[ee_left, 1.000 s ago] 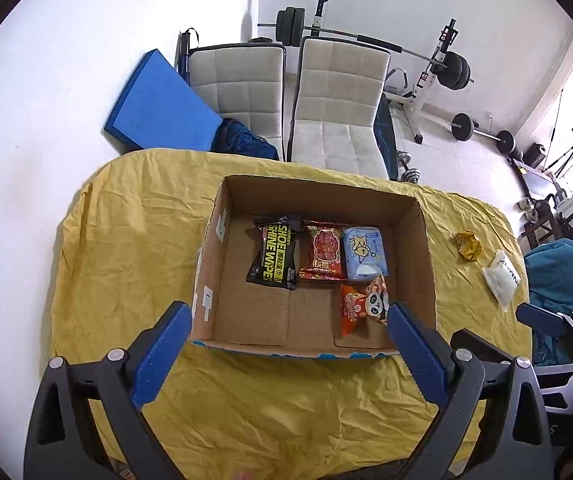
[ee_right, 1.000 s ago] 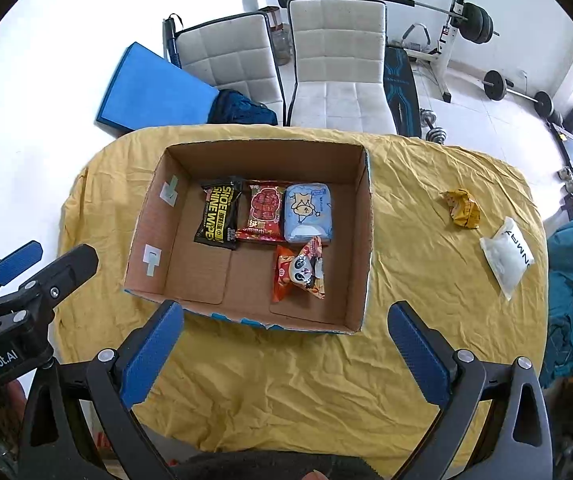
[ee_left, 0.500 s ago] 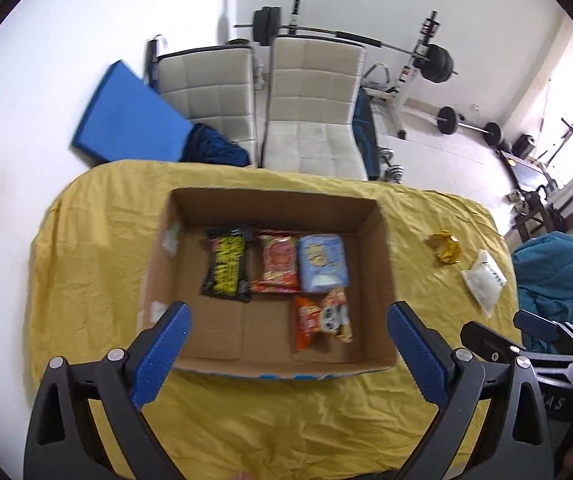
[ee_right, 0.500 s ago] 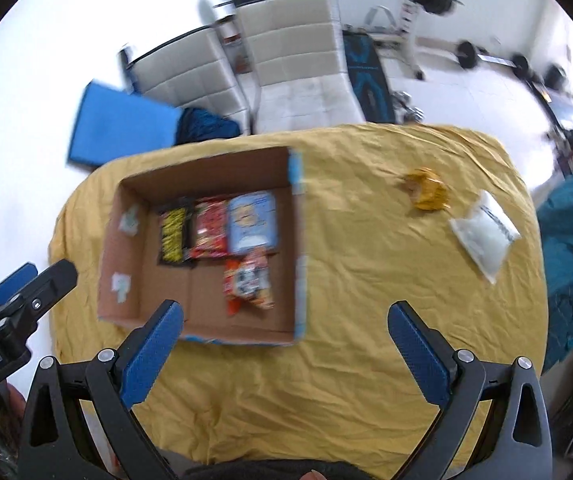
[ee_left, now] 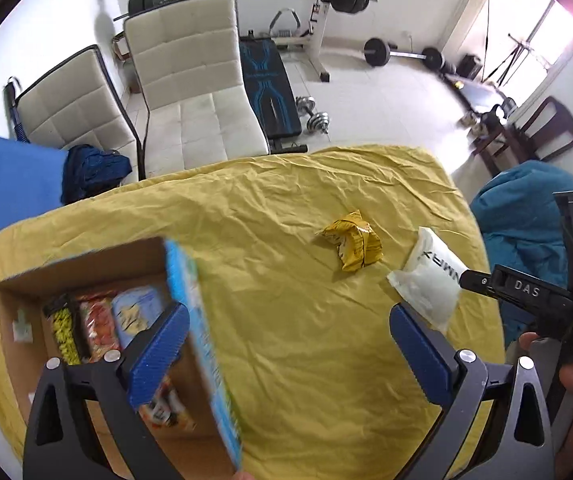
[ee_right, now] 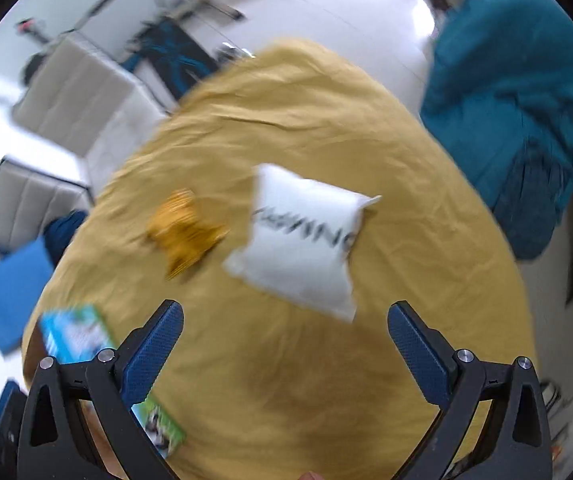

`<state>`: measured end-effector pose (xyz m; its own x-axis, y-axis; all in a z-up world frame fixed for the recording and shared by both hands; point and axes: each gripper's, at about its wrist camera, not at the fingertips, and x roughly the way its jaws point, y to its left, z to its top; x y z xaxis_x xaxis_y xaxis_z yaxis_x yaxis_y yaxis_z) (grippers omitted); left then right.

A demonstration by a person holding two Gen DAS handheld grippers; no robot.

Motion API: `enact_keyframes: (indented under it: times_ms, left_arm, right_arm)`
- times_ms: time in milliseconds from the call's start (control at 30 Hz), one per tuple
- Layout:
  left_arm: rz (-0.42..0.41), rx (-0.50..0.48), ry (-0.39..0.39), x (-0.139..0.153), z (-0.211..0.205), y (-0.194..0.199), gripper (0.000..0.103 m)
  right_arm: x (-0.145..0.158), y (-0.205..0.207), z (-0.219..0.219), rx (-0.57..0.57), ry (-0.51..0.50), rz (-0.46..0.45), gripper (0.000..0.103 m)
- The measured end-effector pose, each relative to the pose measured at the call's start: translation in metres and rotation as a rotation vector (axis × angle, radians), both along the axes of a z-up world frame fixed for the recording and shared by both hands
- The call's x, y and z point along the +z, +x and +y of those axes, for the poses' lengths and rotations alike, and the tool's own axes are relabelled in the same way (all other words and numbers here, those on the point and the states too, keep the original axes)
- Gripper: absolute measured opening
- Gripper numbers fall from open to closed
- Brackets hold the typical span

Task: Organize soft objects
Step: 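Grasp the white NMR pouch with the right tool while the left grasps the yellow pack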

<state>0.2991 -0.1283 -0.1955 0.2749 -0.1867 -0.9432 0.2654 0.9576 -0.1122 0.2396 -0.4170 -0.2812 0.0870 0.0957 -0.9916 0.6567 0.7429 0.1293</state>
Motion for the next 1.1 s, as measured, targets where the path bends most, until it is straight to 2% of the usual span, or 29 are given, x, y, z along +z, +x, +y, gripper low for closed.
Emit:
enact_keyframes:
  times_ms: [67, 133, 267, 300, 333, 367, 467, 600, 667, 733, 800, 867, 933, 967, 1000, 1100]
  left_arm:
    - [0.02, 0.006, 0.047, -0.019, -0.019, 0.017, 0.103]
    - [0.041, 0.001, 0.102, -0.042, -0.039, 0.034, 0.103]
    - [0.106, 0.016, 0.145, -0.08, -0.062, 0.06, 0.103]
    - [0.119, 0.02, 0.148, -0.087, -0.066, 0.064, 0.103]
    - [0.131, 0.023, 0.152, -0.093, -0.069, 0.067, 0.103]
    - [0.145, 0.025, 0.159, -0.099, -0.072, 0.07, 0.103]
    - [0.191, 0.034, 0.16, -0.112, -0.082, 0.08, 0.103]
    - [0.275, 0.057, 0.128, -0.132, -0.097, 0.094, 0.103]
    - [0.319, 0.061, 0.099, -0.142, -0.104, 0.101, 0.103]
    - [0.359, 0.066, 0.087, -0.154, -0.112, 0.108, 0.098]
    - [0.394, 0.061, 0.067, -0.165, -0.12, 0.115, 0.084]
    - [0.415, 0.047, 0.088, -0.176, -0.13, 0.121, 0.081]
    - [0.427, 0.032, 0.105, -0.183, -0.136, 0.125, 0.074]
    - [0.435, 0.026, 0.116, -0.188, -0.139, 0.126, 0.064]
    - [0.45, 0.02, 0.122, -0.194, -0.142, 0.127, 0.059]
    - [0.454, 0.01, 0.138, -0.205, -0.146, 0.124, 0.05]
  right_arm:
    - [-0.034, 0.006, -0.02, -0.073, 0.069, 0.032, 0.103]
    - [-0.059, 0.011, -0.03, -0.131, 0.097, 0.057, 0.103]
    - [-0.102, 0.02, -0.041, -0.223, 0.205, 0.071, 0.103]
    - [-0.111, 0.021, -0.042, -0.233, 0.222, 0.088, 0.1]
    - [-0.119, 0.021, -0.044, -0.231, 0.234, 0.107, 0.088]
    - [-0.124, 0.023, -0.044, -0.199, 0.22, 0.137, 0.084]
    - [-0.116, 0.033, -0.043, -0.048, 0.169, 0.146, 0.08]
    - [-0.107, 0.039, -0.048, 0.115, 0.06, 0.169, 0.078]
    - [-0.109, 0.042, -0.053, 0.157, 0.066, 0.177, 0.078]
    - [-0.114, 0.043, -0.057, 0.178, 0.094, 0.188, 0.078]
    - [-0.117, 0.045, -0.058, 0.193, 0.112, 0.201, 0.078]
    - [-0.119, 0.047, -0.062, 0.2, 0.117, 0.209, 0.078]
    - [-0.121, 0.048, -0.063, 0.201, 0.119, 0.217, 0.078]
    - [-0.122, 0.05, -0.063, 0.202, 0.119, 0.22, 0.078]
    - [-0.122, 0.05, -0.066, 0.201, 0.118, 0.221, 0.077]
    - [-0.122, 0.049, -0.067, 0.207, 0.111, 0.221, 0.075]
